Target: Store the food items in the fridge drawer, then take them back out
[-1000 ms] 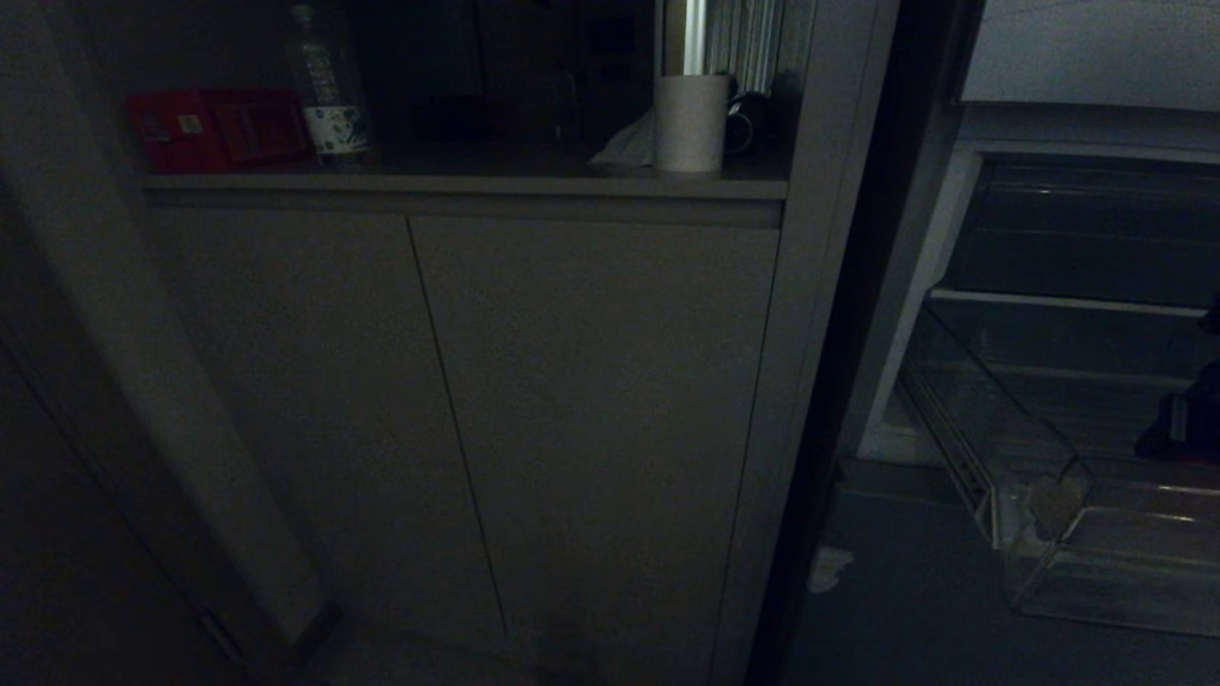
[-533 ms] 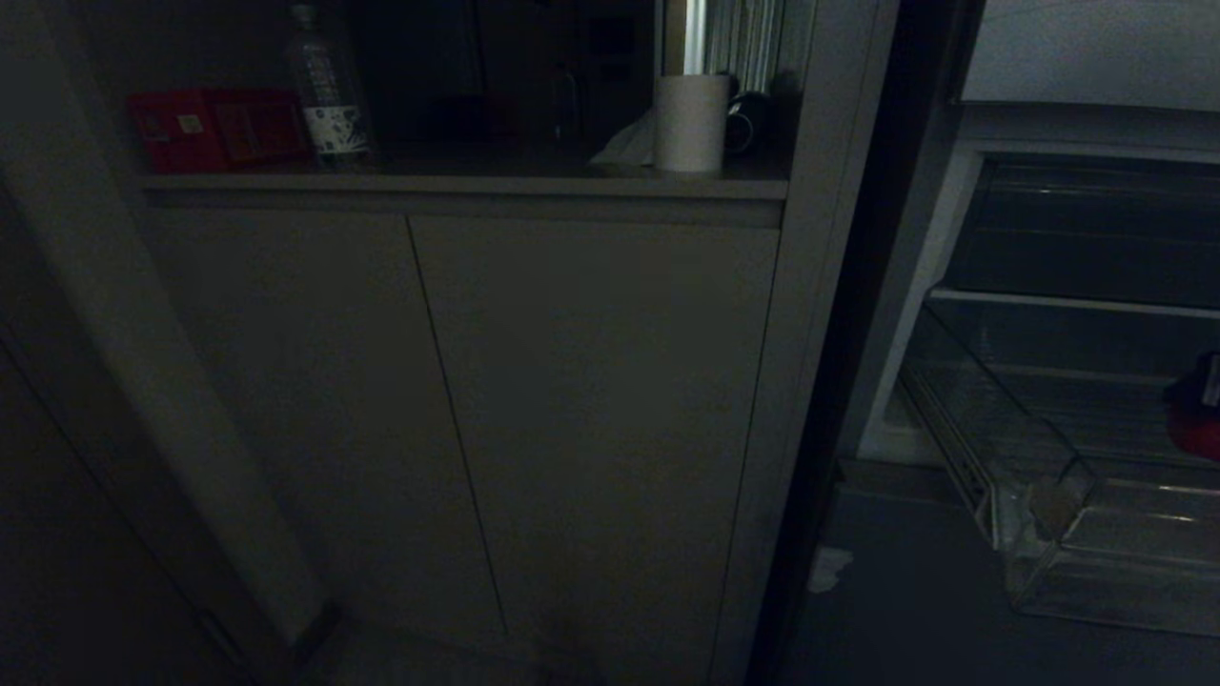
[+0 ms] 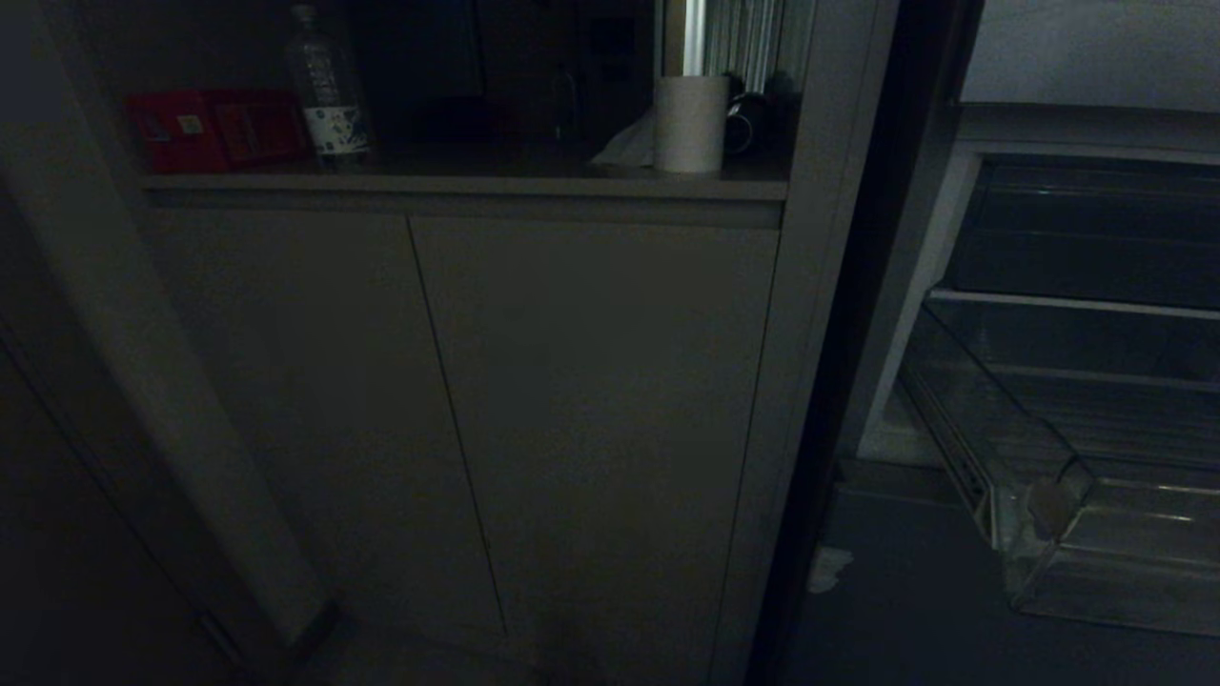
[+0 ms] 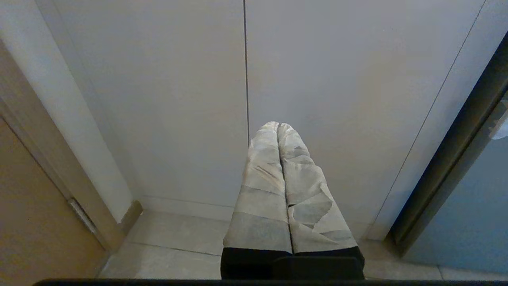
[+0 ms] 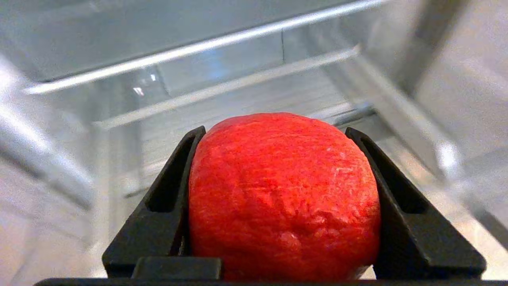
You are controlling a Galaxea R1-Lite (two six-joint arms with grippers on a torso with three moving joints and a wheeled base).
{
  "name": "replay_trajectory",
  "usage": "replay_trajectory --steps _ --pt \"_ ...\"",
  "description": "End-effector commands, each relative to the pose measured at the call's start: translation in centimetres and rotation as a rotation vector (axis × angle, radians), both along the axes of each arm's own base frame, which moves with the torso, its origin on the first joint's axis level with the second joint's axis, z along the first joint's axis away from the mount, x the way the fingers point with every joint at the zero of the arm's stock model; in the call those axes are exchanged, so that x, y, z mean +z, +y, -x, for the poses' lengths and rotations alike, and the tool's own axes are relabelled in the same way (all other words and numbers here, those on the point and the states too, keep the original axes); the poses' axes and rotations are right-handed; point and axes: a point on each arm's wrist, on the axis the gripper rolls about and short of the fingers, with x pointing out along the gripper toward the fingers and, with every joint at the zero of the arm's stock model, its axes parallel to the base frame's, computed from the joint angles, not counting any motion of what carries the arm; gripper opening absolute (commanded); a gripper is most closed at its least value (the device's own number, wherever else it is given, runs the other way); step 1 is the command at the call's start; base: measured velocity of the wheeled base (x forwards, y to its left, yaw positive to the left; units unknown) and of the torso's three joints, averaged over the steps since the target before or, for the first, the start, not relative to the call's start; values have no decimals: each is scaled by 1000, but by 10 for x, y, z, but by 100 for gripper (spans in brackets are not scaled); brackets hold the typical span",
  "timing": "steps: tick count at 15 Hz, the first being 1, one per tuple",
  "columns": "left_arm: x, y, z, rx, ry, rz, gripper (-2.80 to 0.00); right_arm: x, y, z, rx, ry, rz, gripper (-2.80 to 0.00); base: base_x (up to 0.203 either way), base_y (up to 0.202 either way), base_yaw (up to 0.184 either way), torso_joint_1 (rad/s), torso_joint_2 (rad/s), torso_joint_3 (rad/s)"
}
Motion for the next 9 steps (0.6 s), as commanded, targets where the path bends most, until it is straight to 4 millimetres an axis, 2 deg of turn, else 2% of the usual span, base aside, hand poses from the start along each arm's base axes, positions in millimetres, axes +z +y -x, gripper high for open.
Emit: replay_trajectory --steps 1,2,3,4,7,9 --pt "0 0 0 0 0 0 -280 6 24 64 12 -158 62 -280 0 0 0 0 0 0" --pt "0 0 0 2 0 0 -280 -1 31 82 36 -176 86 -280 0 0 0 0 0 0" --pt "0 0 0 1 0 0 -280 -18 37 98 72 -166 124 -280 0 0 0 0 0 0" --pt "0 0 0 1 0 0 -280 -43 42 107 118 -117 166 -280 0 0 0 0 0 0" --pt "0 0 0 2 0 0 -280 -118 51 127 223 -2 281 -280 0 0 0 0 0 0" --pt "0 0 0 2 0 1 -280 -157 51 125 270 89 290 -280 0 0 0 0 0 0"
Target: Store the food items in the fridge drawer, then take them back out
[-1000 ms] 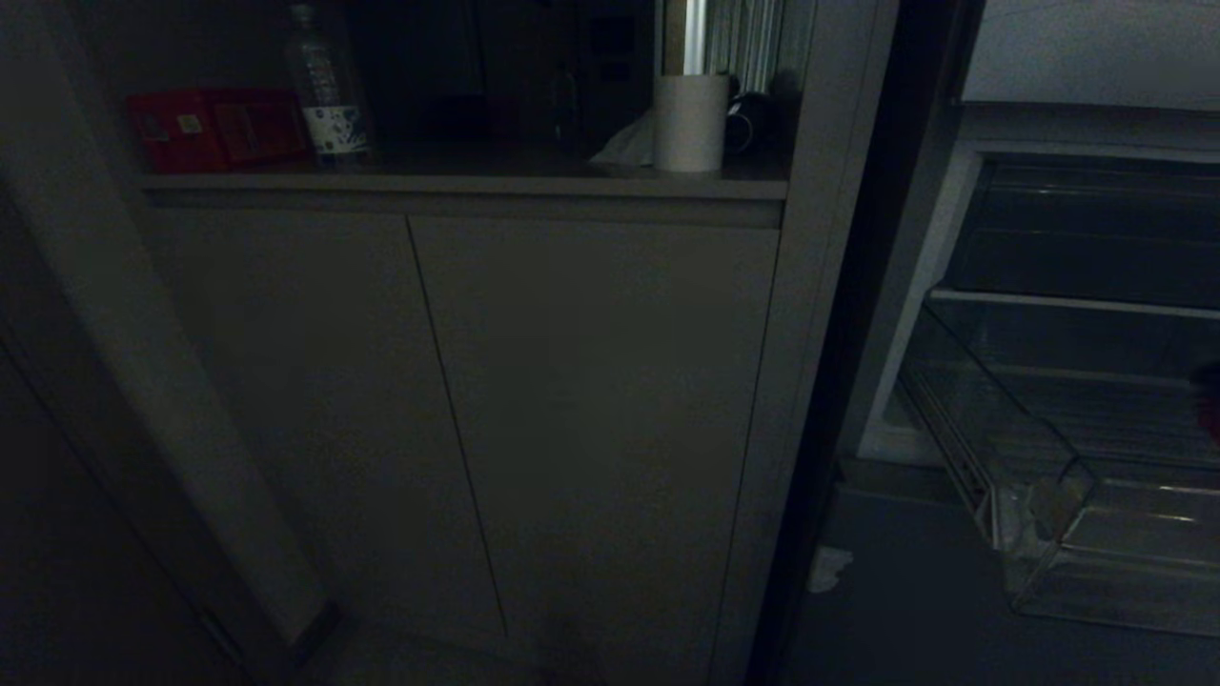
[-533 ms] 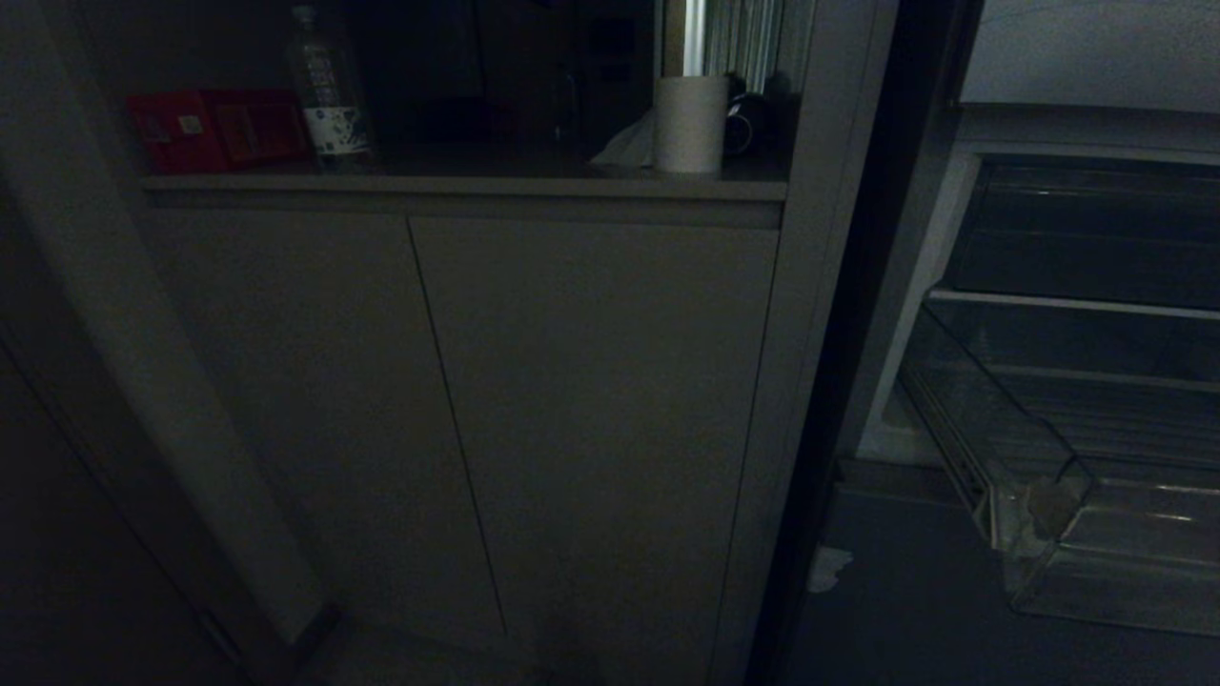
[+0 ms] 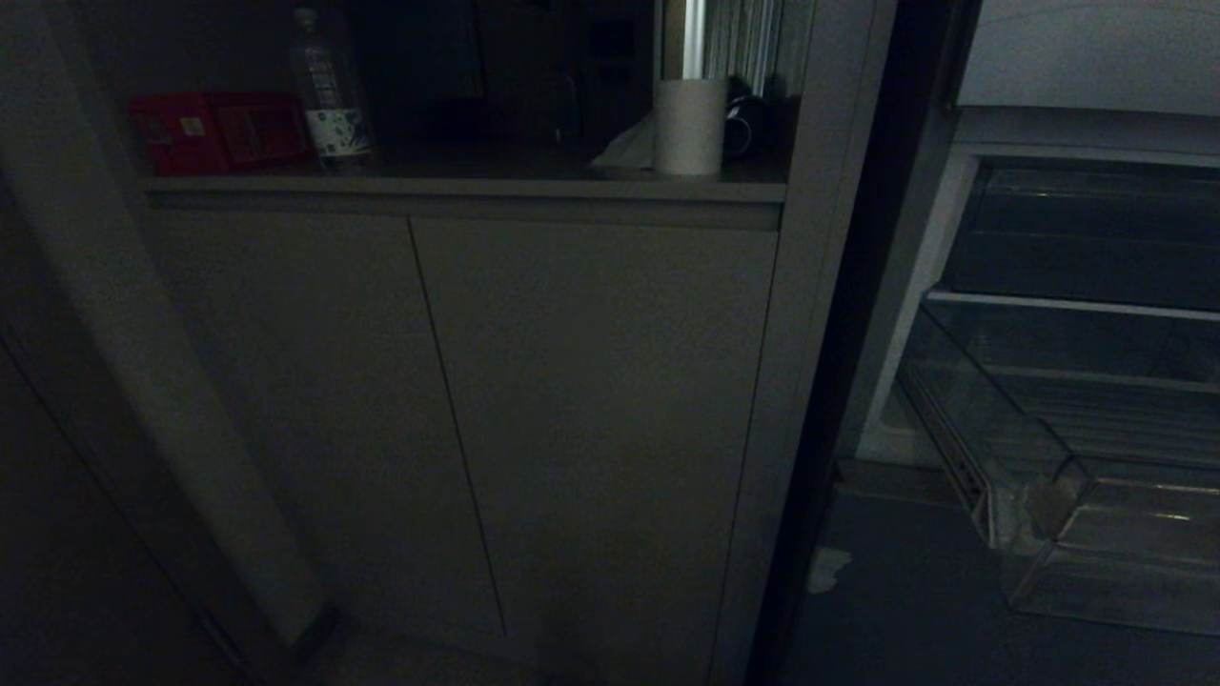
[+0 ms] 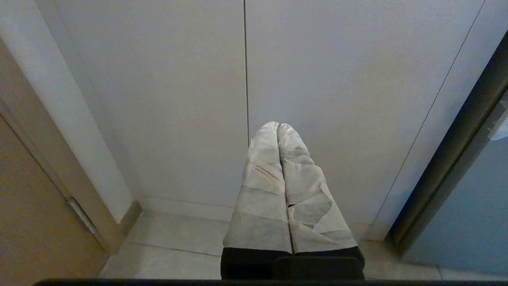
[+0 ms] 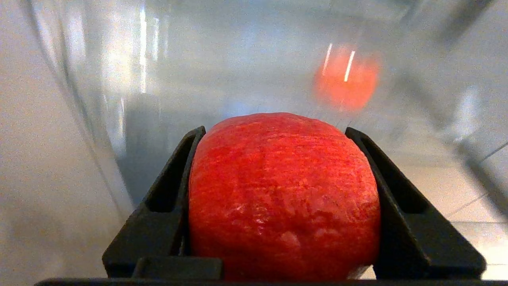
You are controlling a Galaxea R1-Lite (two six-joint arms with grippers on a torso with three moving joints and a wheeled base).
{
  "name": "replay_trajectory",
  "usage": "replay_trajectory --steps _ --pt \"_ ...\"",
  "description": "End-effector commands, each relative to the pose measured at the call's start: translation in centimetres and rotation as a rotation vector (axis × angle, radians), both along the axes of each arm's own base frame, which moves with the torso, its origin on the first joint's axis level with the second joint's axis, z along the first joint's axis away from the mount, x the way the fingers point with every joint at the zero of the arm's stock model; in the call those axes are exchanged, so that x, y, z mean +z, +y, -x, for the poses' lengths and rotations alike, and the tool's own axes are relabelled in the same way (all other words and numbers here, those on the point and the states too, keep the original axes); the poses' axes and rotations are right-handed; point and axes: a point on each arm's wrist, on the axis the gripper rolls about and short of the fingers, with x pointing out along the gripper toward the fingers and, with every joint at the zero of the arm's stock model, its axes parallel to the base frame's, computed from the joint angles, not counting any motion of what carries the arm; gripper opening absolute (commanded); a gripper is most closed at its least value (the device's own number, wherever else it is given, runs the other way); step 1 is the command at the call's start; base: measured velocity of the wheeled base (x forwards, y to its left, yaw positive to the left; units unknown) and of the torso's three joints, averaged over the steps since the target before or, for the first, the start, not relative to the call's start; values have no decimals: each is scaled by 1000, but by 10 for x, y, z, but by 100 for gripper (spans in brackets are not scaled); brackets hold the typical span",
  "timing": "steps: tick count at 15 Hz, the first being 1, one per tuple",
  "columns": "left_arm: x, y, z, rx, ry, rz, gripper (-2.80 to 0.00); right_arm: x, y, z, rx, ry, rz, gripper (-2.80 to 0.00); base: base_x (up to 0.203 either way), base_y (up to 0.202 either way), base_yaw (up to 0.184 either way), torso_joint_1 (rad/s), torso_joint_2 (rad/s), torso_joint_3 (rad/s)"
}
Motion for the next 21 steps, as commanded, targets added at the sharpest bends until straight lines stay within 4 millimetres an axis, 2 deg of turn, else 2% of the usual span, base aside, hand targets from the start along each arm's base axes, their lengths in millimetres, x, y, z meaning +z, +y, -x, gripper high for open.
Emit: replay_trajectory --steps 1,4,5,7,14,18,21 --pt "0 0 0 1 0 0 -280 -38 2 5 30 38 5 -280 0 0 0 0 0 0" --pt "0 0 0 0 0 0 -280 -90 -2 -4 134 140 -22 -280 0 0 0 0 0 0" --pt "0 0 0 0 -1 2 -280 -99 -2 -5 137 143 -48 -280 0 0 0 0 0 0" --pt "0 0 0 0 -1 2 -280 -96 -2 -6 128 94 -116 -280 0 0 0 0 0 0" --pt "0 0 0 1 -1 2 -280 -96 -3 -5 268 100 -94 -280 0 0 0 0 0 0" --pt "0 0 0 1 -1 2 -280 -99 -3 13 320 -131 -50 -280 0 0 0 0 0 0" --pt "0 0 0 0 -1 2 -280 -100 -3 16 328 -170 -47 -280 0 0 0 0 0 0"
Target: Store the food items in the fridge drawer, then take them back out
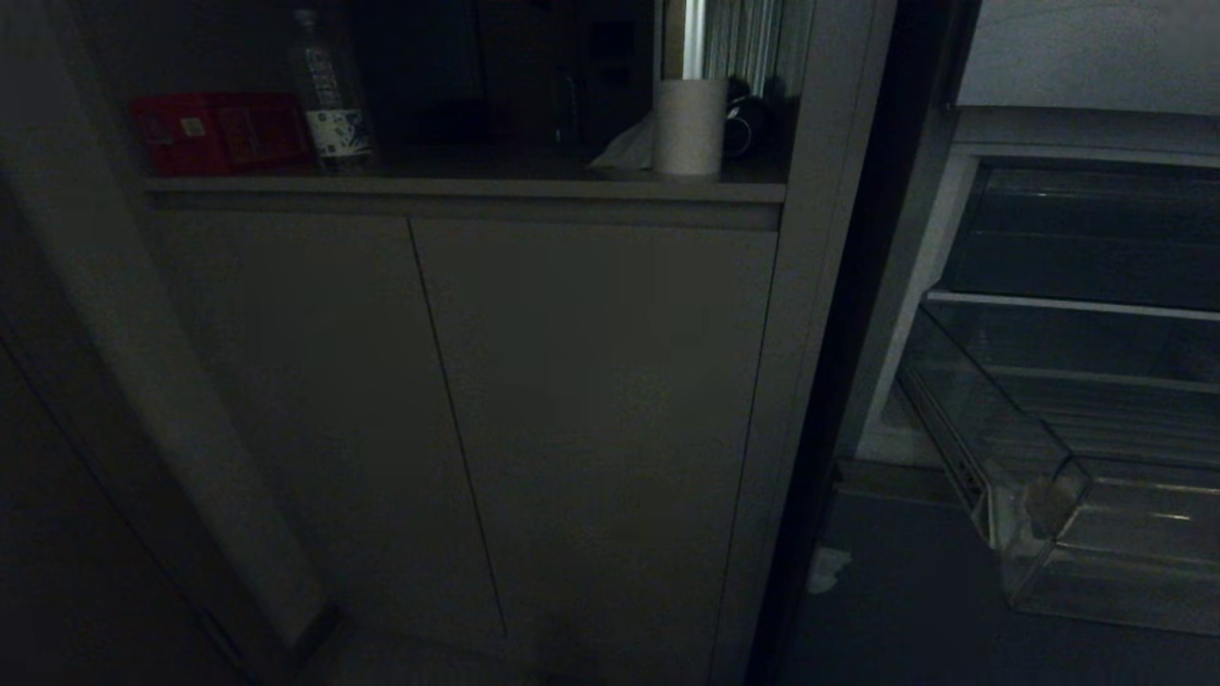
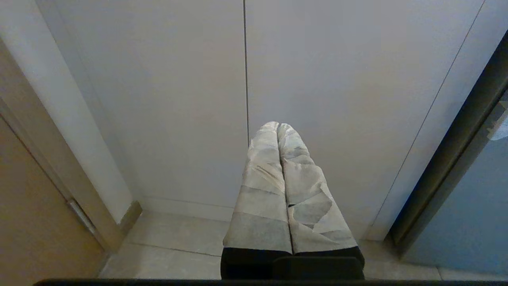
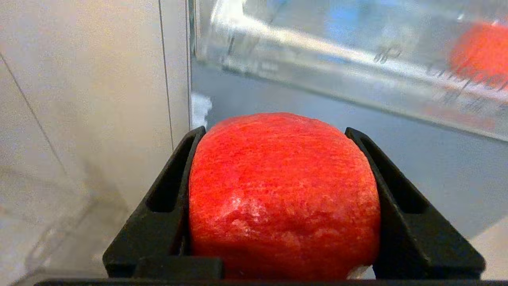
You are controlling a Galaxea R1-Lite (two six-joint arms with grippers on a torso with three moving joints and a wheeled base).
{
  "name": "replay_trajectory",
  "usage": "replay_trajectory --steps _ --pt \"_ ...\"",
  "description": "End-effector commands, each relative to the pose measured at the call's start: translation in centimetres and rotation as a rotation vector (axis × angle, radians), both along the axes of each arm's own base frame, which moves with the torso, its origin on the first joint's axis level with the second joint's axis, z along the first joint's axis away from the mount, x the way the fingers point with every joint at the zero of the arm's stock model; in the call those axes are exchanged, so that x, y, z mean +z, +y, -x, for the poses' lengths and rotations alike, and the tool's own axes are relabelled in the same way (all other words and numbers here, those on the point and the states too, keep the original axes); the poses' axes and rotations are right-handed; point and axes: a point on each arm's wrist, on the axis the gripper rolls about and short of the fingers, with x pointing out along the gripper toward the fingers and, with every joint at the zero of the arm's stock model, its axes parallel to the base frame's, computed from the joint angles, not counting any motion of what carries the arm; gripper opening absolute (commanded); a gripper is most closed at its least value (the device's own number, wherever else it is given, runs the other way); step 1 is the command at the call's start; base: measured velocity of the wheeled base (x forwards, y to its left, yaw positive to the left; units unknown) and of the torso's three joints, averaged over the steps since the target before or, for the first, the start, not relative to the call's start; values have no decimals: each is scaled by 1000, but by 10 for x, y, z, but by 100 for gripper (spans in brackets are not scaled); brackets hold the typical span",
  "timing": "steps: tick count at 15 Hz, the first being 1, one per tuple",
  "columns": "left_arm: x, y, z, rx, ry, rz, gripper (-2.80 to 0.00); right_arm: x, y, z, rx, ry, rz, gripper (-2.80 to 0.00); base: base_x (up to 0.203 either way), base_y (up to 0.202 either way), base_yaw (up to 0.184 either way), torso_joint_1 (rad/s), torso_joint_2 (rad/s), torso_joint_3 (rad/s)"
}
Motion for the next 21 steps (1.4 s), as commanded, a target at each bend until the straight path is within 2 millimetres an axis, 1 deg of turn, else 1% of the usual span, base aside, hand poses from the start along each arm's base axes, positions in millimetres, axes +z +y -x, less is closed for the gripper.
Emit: replay_trajectory --steps 1,9,21 --pt "0 0 0 2 1 0 -280 -1 0 3 3 -40 -5 -280 0 0 0 0 0 0" --pt "0 0 0 2 -1 0 -280 -1 0 3 -1 -38 -15 -280 0 1 -8 1 0 0" --pt "0 0 0 1 -1 0 -280 -1 0 3 -3 -39 -33 -280 -1 7 -170 2 4 2"
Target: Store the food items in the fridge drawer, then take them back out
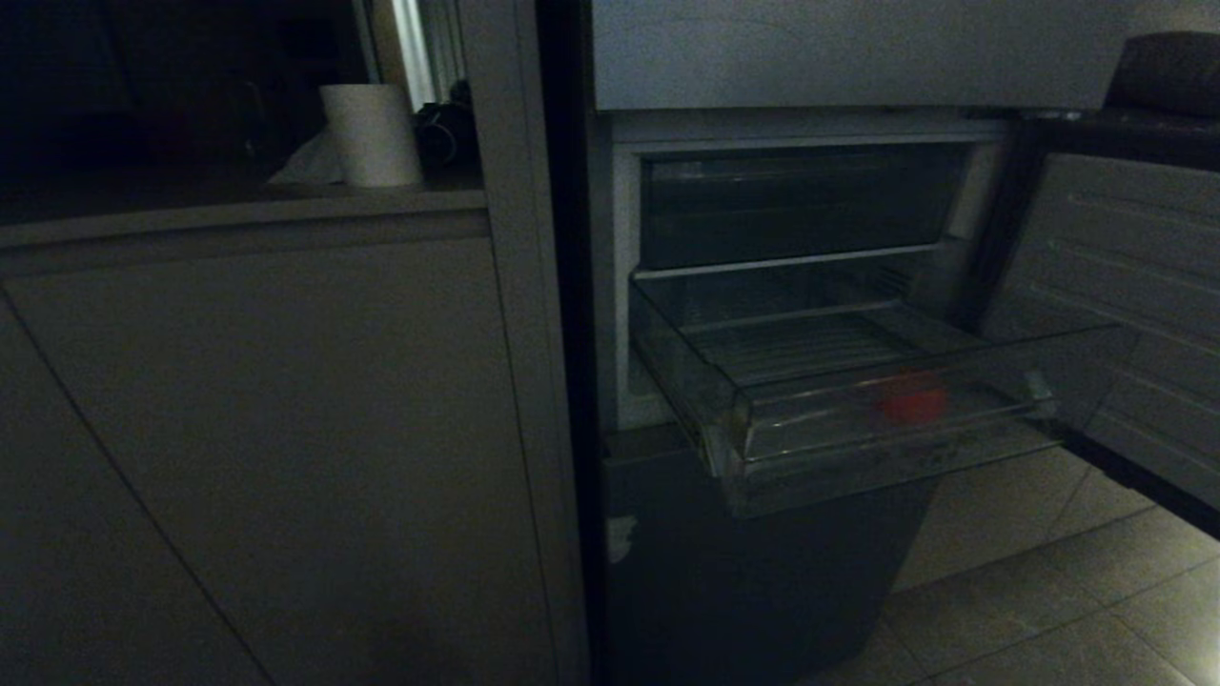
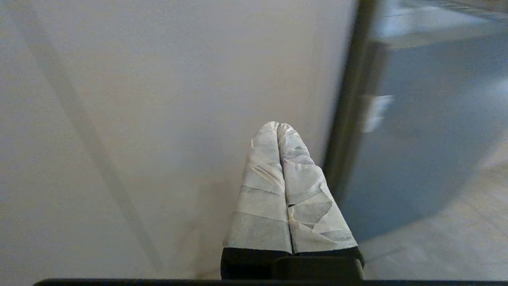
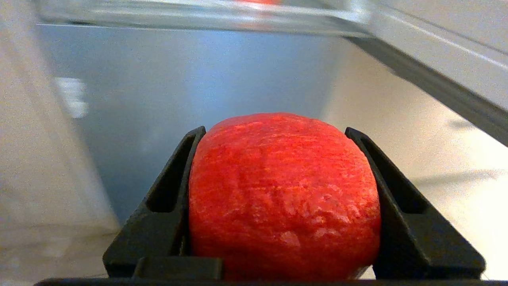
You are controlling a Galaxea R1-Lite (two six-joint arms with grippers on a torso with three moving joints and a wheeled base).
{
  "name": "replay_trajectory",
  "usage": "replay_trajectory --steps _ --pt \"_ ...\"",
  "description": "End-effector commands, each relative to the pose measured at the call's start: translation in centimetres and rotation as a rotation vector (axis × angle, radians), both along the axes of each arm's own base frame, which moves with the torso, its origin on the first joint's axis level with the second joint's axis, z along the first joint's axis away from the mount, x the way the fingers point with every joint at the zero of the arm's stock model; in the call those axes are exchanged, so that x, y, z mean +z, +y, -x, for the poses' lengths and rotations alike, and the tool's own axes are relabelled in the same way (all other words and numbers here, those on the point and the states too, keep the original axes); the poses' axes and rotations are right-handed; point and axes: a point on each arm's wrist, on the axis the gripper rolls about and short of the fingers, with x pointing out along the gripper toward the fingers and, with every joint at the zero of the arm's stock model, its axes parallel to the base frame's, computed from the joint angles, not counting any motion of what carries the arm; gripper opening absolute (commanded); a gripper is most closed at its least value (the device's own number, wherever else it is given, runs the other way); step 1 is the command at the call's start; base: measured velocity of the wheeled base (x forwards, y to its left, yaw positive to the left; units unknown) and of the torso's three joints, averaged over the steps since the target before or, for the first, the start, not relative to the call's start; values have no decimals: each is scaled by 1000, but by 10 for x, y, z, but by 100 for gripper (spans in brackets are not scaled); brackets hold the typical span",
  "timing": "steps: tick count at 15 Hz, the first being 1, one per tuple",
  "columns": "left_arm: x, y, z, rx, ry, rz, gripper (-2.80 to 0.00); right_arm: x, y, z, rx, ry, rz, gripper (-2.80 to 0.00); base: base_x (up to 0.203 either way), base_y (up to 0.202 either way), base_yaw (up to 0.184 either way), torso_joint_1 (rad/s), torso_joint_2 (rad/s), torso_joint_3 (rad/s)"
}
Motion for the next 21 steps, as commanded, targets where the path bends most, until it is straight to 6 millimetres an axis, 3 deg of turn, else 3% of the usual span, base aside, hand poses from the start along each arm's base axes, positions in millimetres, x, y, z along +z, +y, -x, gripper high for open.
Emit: replay_trajectory --steps 1,17,21 --pt "0 0 0 0 1 0 -280 0 0 0 1 -2 -2 -280 4 4 -182 0 -5 2" --pt "0 0 0 1 0 0 -280 0 0 0 2 0 -3 -280 0 8 -176 0 2 3" --pt "0 0 0 0 0 0 -280 -1 0 0 2 1 -3 -280 0 4 -80 1 2 2"
